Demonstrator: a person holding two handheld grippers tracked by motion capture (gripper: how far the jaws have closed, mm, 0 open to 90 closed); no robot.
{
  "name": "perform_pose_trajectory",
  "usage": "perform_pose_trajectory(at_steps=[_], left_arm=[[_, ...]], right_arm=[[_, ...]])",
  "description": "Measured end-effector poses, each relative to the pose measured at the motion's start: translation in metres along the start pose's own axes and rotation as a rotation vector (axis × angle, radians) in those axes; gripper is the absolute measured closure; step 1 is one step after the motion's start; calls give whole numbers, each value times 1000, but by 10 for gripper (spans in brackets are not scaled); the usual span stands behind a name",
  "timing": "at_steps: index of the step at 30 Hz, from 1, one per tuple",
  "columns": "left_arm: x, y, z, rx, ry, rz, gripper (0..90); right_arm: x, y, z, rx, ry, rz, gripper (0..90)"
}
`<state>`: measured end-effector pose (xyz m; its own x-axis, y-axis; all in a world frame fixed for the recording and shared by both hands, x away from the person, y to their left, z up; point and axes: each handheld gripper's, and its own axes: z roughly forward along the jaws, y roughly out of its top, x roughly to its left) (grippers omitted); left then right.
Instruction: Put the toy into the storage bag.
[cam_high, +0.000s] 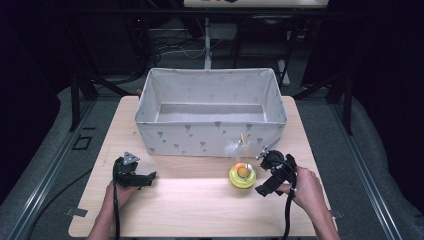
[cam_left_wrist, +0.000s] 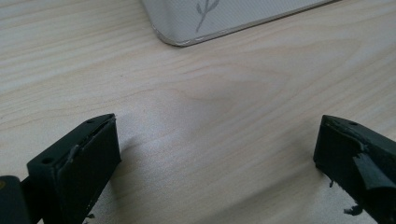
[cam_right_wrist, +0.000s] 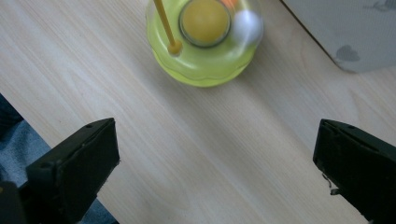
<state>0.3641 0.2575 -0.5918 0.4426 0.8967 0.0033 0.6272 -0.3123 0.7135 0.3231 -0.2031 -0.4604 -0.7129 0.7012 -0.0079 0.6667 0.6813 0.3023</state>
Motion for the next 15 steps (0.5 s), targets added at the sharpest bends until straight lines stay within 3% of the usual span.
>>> perform_pose_trajectory(at_steps=[15], left_arm=[[0,0,0,2,0,2,4]], right_arm=[[9,26,-9,-28,5,-51,0]])
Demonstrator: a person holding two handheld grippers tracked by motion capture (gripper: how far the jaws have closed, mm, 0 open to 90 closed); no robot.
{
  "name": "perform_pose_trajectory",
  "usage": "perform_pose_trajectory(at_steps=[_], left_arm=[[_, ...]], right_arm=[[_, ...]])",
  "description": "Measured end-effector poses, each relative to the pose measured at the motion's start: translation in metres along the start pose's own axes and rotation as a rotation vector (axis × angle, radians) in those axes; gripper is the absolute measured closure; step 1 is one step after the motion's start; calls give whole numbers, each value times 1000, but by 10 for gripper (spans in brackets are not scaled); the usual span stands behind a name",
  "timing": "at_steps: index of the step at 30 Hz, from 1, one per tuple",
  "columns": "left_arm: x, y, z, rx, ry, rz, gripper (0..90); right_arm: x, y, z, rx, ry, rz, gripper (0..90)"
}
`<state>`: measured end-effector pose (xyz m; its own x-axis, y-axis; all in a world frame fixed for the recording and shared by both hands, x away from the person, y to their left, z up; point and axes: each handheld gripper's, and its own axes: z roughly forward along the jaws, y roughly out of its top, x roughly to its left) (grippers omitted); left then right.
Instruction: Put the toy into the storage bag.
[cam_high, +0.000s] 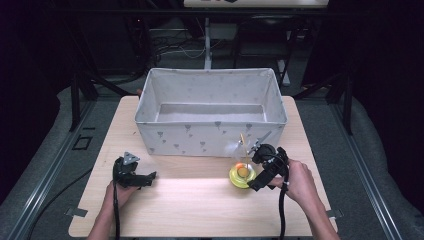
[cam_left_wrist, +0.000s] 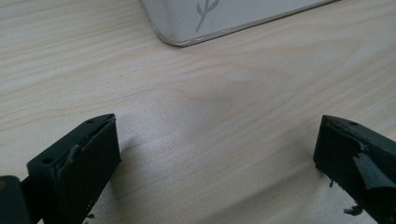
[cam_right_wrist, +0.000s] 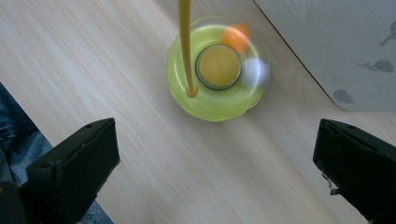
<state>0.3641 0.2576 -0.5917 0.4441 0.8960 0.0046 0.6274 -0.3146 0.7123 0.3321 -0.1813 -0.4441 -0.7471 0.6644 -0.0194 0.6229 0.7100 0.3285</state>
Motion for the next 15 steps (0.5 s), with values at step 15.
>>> perform_pose_trajectory(at_steps=[15], left_arm=[[0,0,0,0,0,0,4]], right_arm=[[3,23,-10,-33,7,-50,159]])
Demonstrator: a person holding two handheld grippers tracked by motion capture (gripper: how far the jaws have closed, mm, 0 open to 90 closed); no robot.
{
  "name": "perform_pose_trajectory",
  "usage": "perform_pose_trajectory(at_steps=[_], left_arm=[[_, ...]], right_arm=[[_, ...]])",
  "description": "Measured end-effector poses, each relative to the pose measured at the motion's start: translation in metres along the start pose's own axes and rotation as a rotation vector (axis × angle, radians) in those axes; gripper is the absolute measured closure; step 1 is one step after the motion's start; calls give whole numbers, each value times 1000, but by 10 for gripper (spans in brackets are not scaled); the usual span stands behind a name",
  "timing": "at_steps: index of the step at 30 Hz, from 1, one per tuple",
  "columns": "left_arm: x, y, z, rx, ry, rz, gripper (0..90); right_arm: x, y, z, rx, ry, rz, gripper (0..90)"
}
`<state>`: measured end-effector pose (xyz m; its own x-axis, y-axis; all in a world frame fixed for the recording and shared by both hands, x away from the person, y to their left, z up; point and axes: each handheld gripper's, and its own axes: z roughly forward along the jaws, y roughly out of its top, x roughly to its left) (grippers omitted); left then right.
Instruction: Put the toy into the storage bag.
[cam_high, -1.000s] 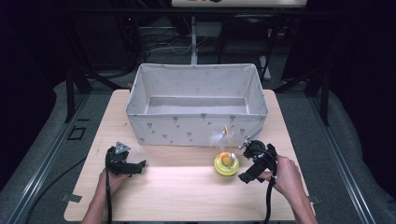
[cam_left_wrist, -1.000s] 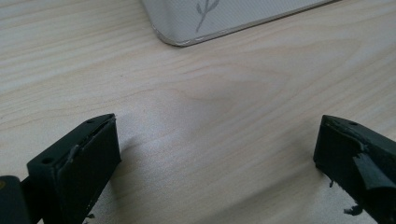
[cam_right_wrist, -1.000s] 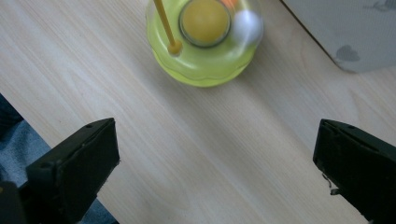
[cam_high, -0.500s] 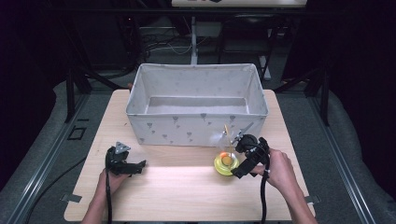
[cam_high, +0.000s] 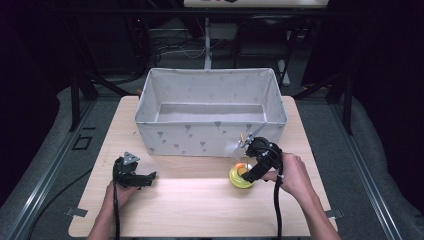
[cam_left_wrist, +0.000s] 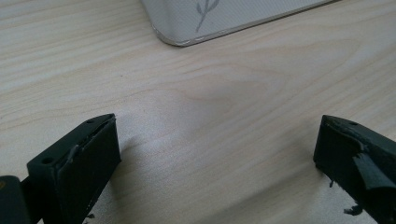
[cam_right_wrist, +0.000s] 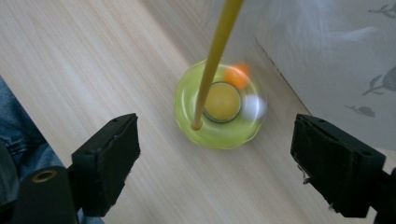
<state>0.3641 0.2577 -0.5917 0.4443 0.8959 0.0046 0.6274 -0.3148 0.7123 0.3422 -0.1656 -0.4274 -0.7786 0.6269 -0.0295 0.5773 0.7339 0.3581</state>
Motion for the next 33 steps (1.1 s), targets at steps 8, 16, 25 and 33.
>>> perform_pose_trajectory(at_steps=[8,16,25,33], left_arm=[[0,0,0,-1,1,-1,4],[0,0,0,0,0,0,4],[0,0,0,0,0,0,4],[0,0,0,0,0,0,4]], right_arm=[[3,6,-1,1,-21,-26,375],[5,13,0,31,-24,-55,574],[5,20,1,56,-33,-80,793],[3,23,1,53,-39,-76,868]])
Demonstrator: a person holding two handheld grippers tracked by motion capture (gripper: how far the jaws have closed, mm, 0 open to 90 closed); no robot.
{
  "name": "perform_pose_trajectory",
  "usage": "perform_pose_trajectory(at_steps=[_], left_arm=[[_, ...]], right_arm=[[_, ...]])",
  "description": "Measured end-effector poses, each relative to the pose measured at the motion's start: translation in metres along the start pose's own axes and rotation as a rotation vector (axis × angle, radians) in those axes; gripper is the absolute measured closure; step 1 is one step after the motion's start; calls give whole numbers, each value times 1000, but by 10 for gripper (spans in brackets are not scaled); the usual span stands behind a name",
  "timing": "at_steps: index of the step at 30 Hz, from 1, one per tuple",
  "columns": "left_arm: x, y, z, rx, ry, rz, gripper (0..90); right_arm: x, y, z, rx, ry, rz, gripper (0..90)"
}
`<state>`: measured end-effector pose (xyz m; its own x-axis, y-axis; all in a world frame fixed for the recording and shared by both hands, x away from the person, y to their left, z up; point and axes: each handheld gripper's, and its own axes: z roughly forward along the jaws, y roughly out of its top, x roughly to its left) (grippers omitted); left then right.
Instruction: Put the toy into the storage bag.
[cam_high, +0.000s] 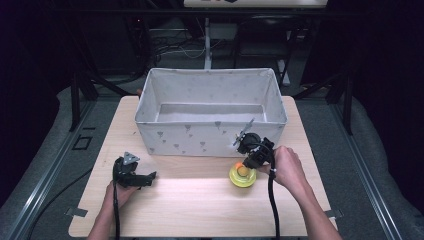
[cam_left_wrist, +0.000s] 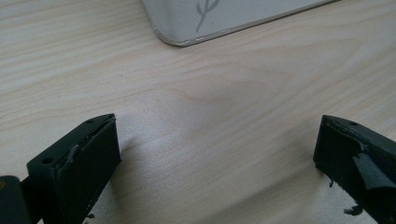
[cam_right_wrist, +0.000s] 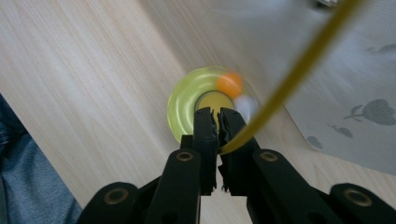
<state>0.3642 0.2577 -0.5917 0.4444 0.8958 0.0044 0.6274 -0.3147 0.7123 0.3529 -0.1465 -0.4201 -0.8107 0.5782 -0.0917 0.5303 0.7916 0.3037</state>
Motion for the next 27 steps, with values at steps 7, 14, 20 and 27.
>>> perform_pose_trajectory(at_steps=[7,14,20,27], left_arm=[[0,0,0,0,0,0,4],[0,0,0,0,0,0,4],[0,0,0,0,0,0,4],[0,0,0,0,0,0,4]], right_arm=[[-2,5,-3,10,-10,-10,880],[-1,9,-3,23,-9,-23,882],[-1,11,-6,40,-17,-35,882],[-1,11,-15,28,-15,-34,882]])
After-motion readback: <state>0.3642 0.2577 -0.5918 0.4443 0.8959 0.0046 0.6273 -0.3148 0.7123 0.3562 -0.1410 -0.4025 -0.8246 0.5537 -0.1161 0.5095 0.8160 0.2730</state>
